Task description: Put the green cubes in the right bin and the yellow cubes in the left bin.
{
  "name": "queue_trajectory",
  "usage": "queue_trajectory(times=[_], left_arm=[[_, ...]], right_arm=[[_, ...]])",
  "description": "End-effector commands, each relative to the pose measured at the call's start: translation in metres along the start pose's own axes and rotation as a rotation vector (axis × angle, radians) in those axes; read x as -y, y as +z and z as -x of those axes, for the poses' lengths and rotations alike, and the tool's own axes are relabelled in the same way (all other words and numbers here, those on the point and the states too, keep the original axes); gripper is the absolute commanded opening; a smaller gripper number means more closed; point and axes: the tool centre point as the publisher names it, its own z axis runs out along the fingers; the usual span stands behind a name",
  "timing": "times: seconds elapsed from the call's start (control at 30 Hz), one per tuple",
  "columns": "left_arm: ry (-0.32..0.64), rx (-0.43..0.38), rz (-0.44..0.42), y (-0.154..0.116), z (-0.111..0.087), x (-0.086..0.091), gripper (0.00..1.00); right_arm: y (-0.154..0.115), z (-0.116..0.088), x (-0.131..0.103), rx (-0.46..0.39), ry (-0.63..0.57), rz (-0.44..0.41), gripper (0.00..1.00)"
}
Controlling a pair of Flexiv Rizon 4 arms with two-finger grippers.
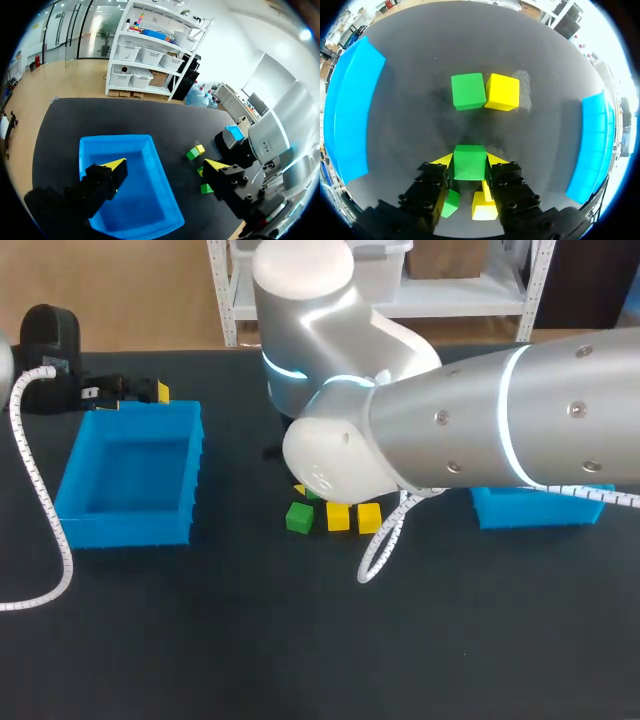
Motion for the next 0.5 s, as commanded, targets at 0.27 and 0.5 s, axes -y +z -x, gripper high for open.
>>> queue_trajectory(times=[0.27, 0.5], left_arm=[[0.000, 0.000, 0.000, 0.000, 0.000, 0.000, 1.00], [0.000, 0.000, 0.000, 0.000, 0.000, 0.000, 1.00]], right_arm=[[-0.028, 0.015, 0.013, 0.085, -0.012, -0.009, 0.00], [-0.072, 0.034, 0.030, 0.193, -0.001, 0.007, 0.00]])
